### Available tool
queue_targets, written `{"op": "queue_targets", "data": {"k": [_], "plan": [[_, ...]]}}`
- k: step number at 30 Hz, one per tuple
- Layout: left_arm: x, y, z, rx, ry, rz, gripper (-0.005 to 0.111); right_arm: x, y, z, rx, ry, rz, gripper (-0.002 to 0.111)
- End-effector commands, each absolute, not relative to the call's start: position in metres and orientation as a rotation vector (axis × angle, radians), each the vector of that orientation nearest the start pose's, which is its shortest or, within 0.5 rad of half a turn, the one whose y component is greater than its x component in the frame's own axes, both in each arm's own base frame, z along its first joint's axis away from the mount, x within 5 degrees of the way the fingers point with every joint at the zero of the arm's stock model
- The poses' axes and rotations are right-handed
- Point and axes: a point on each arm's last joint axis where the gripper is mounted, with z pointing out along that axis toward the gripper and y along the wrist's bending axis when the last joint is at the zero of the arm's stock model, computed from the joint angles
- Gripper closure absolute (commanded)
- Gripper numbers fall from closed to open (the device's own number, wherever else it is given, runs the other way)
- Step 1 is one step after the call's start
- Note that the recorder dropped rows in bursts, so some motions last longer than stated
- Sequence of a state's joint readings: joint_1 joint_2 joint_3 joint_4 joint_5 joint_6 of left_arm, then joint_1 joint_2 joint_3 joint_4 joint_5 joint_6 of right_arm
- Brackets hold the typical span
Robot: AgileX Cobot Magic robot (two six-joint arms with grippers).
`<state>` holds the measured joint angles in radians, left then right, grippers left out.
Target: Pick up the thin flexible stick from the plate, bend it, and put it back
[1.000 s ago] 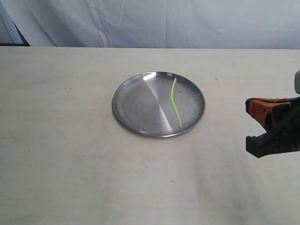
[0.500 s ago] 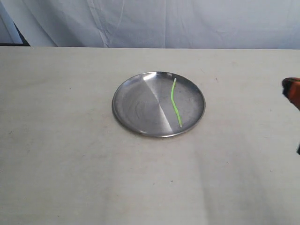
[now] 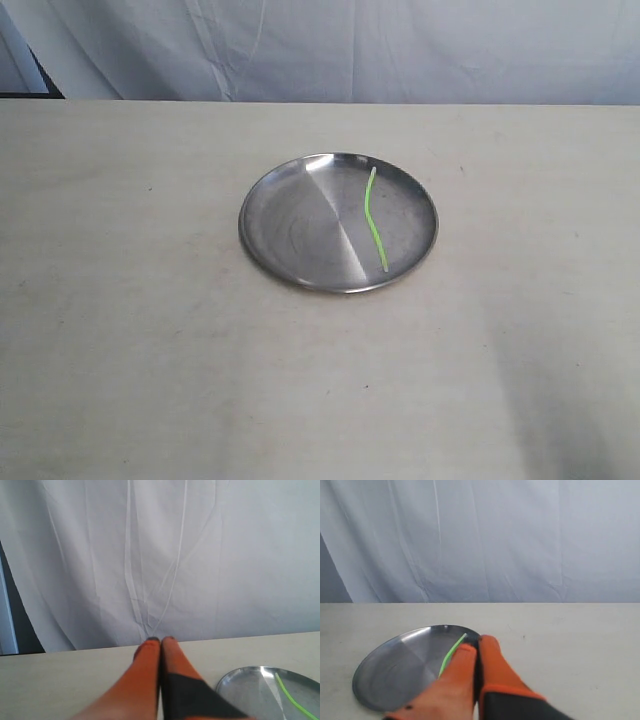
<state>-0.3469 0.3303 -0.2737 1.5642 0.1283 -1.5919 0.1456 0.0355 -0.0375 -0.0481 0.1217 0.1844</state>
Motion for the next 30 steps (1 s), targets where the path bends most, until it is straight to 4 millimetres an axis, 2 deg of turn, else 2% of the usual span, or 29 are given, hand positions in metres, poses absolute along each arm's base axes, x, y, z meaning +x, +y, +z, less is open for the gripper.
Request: {"op": "queue_targets", "data": {"k": [1,30], "plan": [[0.0839,-0.0172,0.2828,0.134,1.537,-0.198,0.107,0.0559,0.0077,0.2023,0.025,1.609,0.238,0.108],[0.0839,-0.0174,0.2829,0.141,1.536,-0.194,0.107,0.0557,0.0077,0.199,0.032,1.644,0.241,0.108]]}}
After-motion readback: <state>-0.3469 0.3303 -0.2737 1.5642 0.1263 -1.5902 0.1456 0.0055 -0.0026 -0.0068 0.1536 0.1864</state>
